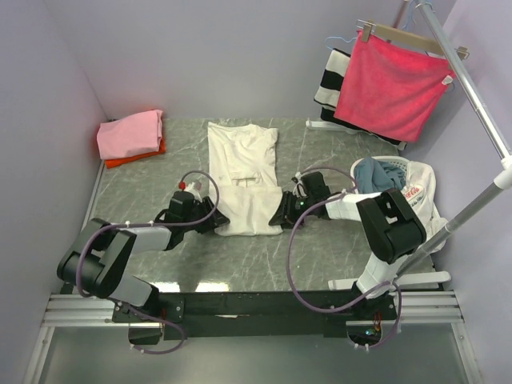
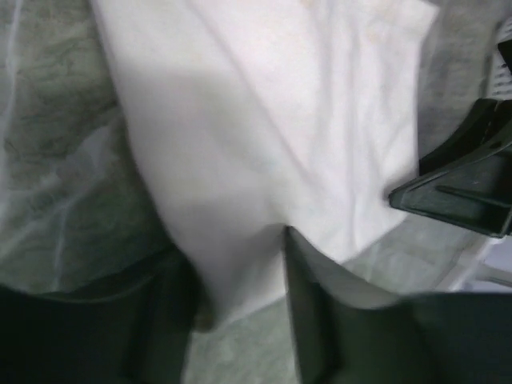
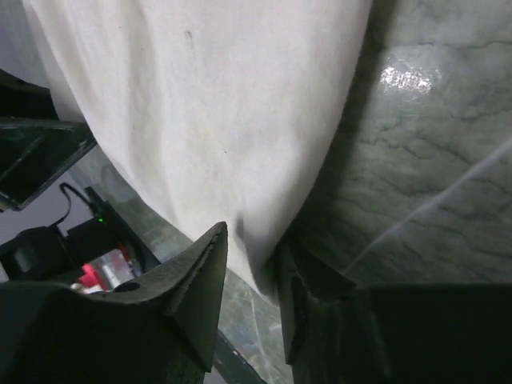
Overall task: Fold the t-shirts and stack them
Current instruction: Fold the tshirt
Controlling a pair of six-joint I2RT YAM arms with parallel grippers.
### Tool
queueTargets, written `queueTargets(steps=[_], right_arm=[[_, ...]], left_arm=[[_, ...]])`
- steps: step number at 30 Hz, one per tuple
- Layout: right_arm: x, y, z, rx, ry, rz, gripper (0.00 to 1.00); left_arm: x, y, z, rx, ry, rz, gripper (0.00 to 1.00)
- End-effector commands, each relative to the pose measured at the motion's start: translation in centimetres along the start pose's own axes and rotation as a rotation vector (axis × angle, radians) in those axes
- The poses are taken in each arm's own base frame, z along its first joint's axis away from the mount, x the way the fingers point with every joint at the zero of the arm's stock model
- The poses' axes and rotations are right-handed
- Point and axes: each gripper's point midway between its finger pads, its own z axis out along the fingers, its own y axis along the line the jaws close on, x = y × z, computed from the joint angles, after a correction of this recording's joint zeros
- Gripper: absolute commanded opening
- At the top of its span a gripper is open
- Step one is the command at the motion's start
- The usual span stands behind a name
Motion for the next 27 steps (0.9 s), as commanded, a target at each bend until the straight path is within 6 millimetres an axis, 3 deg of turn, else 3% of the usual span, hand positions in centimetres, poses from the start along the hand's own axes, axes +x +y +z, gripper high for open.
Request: queueTargets(steps=[1,2,4,5,11,13,14,17,24,27], right_arm=[[1.7,-3.0,1.5,0.097,0.058,0.053,0.29],[1.6,-2.9,1.5,0.093,0.055,0.051,0.13],[1.4,-2.4,1.2,0.08,0.047,0.035,0.02],[1.4,-2.2,1.1,0.078,0.043,0.026,0.0],[2.4,-2.4,-1.5,0.132,0.024,-0.017,0.0],[3.5,-2.8,-2.6,0.151,0.024,-0.019,0.0],[4.4,-3.4,-3.0,0.172,0.038,-0.012,0.0],[6.0,-3.2,-4.0,0.154,0.054,-0.012,0.0],[9.9,-1.3,-6.0,0.122,0.109,-0.1,0.0],[10.9,-0.1,-6.9,0.091,0.111,-0.126,0.0]], left_arm=[[4.1,4.1,0.4,-0.164,0.129,-0.008,0.27],[4.3,4.1,0.4,-0.162,0.137,-0.006,0.18],[4.9,4.1,0.2,-0.177,0.164,0.005,0.01],[5.0,4.0,0.0,-0.184,0.165,0.01,0.01],[6.6,3.2,-2.5,-0.209,0.209,0.019,0.01],[6.5,2.3,-3.3,-0.188,0.195,0.021,0.01],[7.2,2.7,-4.0,-0.214,0.22,0.013,0.01],[7.8,2.1,-5.3,-0.2,0.224,0.005,0.01],[10.7,0.9,-8.3,-0.176,0.272,-0.034,0.01],[10.6,-0.4,-9.4,-0.136,0.242,-0.05,0.01]])
